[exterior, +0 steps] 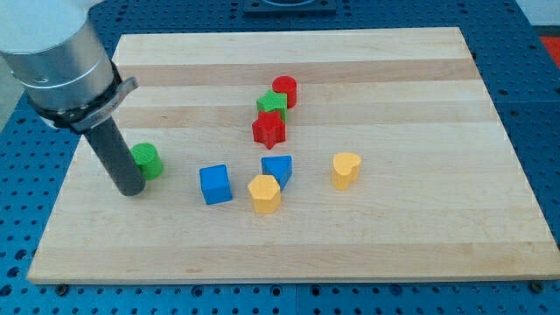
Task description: Push the green circle to the left of the red star
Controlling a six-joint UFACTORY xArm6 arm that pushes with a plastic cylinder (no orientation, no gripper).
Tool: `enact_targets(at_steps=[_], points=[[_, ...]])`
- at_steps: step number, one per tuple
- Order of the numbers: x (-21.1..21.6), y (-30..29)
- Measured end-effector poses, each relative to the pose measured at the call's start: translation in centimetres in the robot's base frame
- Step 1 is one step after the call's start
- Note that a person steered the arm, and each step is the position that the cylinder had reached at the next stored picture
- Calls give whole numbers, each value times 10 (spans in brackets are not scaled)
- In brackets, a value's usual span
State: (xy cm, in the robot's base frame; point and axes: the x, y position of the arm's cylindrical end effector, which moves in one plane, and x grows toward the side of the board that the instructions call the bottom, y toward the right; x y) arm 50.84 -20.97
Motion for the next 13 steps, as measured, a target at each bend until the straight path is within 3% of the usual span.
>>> enact_targets(at_steps=[3,13], points=[[0,-22],[-52,53]])
